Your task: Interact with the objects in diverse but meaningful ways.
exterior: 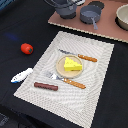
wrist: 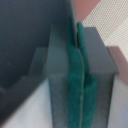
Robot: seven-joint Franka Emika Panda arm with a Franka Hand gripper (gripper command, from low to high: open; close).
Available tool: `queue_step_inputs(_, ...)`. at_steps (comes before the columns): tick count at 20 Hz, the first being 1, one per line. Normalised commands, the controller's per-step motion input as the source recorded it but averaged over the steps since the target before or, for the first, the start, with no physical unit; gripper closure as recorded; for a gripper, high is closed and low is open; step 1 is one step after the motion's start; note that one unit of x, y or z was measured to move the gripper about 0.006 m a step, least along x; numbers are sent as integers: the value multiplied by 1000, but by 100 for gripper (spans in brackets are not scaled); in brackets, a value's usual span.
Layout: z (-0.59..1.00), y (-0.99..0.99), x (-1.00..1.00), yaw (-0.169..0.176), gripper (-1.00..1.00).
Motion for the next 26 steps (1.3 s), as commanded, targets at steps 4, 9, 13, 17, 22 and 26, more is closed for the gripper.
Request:
queue_step_inputs(4, -3, 649, 244, 6, 100)
queue_step_inputs(9, 0, 614, 272, 1, 100)
queue_step_inputs(13, 0, 393, 462, 0, 100)
queue_step_inputs(17, 0, 351, 485, -1, 100)
queue_step_inputs(22, -9, 380, 417, 0, 100)
queue_step_inputs(26, -50, 395, 53, 6, 100)
